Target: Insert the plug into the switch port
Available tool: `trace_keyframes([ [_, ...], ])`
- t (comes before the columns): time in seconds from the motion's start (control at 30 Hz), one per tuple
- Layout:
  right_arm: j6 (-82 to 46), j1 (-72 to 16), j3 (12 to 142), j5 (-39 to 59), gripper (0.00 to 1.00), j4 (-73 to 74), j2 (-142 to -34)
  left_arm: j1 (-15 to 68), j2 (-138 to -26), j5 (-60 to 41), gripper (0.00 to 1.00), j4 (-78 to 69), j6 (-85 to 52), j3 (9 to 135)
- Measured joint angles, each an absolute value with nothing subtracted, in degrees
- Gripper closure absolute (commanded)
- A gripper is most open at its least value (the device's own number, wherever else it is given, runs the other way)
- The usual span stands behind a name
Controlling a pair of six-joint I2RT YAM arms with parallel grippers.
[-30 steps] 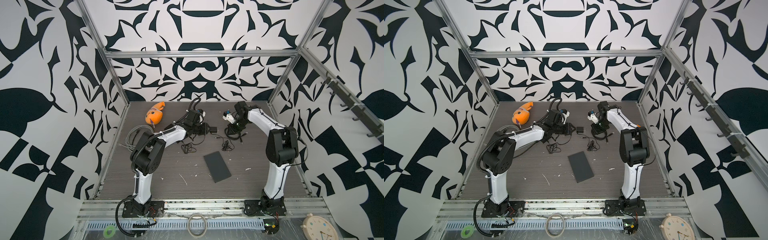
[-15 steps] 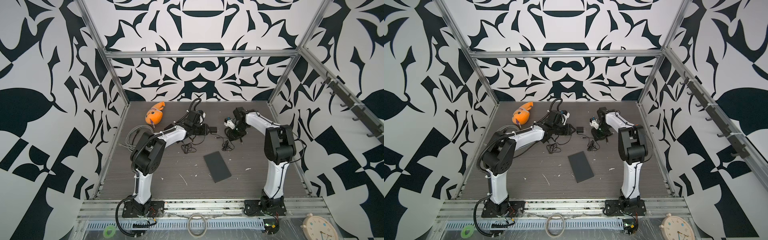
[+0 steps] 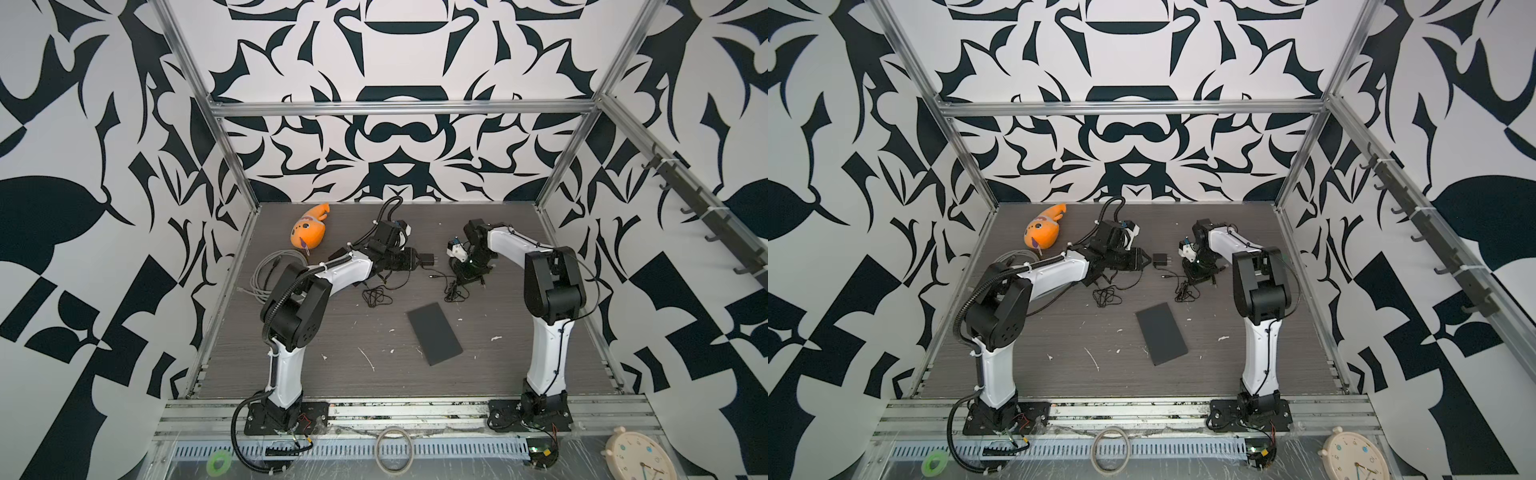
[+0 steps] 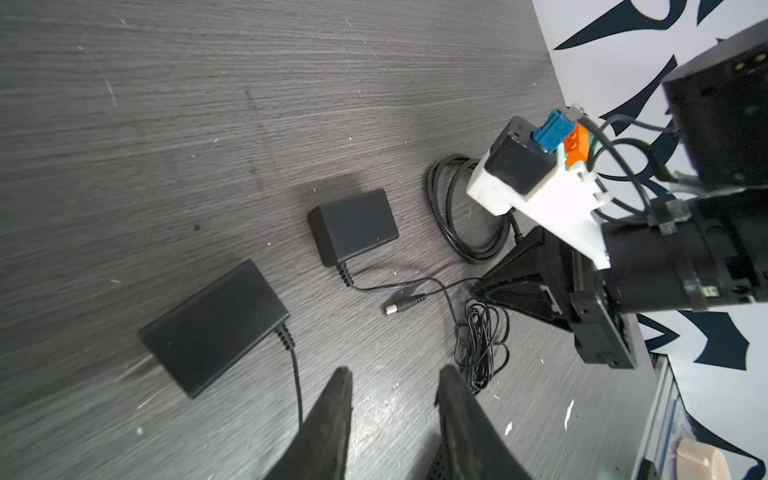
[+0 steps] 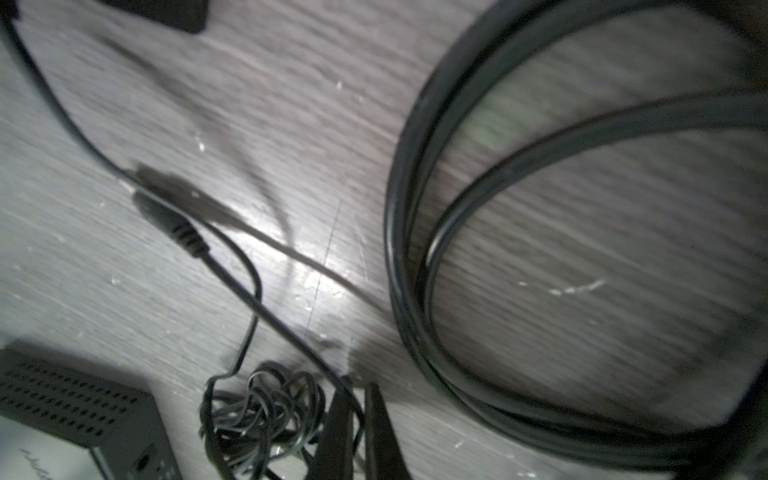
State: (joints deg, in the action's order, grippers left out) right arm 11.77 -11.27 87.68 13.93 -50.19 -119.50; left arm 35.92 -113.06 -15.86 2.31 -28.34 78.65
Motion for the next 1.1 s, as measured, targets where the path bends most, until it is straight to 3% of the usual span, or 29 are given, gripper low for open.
trace_keyframes([
  [0.4,5.78,-10.68,90.06,10.37,0.99,-47.20,-109.71,35.92,-111.55,-15.92,0.61,5.26,-25.50,80.71],
  [0.47,4.93,-10.63,88.82,10.83,0.99,-45.23,-107.90,35.92,-111.55,-16.14,0.57,5.23,-25.34,80.90],
  [0.6,5.13,-10.61,84.71,13.80,0.99,-42.26,-105.16,35.66,-111.55,-17.65,0.50,5.50,-23.14,80.90],
  [0.8,7.88,-10.63,81.45,20.12,0.99,-40.80,-104.68,32.69,-111.55,-27.86,0.46,4.80,-21.02,81.03],
  [1.1,11.05,-10.98,78.72,30.17,0.99,-39.64,-103.79,32.08,-113.99,-35.57,0.44,5.82,-14.61,84.53],
])
